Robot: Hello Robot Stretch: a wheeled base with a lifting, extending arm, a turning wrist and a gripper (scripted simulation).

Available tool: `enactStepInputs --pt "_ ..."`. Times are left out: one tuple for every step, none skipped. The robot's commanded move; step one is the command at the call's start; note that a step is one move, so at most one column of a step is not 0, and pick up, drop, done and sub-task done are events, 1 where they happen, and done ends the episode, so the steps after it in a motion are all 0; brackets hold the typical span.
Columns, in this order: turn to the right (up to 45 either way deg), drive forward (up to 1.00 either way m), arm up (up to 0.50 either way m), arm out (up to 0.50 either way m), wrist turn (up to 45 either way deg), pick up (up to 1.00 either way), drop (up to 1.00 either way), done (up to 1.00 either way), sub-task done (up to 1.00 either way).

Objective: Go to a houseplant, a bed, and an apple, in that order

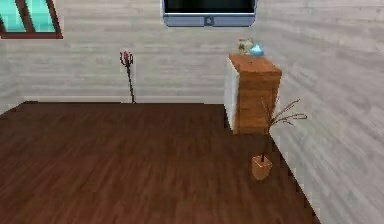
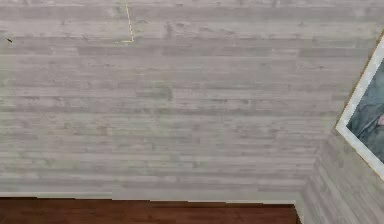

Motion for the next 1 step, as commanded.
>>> enactStepInputs --pt "0.0 0.80 0.00 0.00 0.0 0.00 0.00 0.00 0.00"
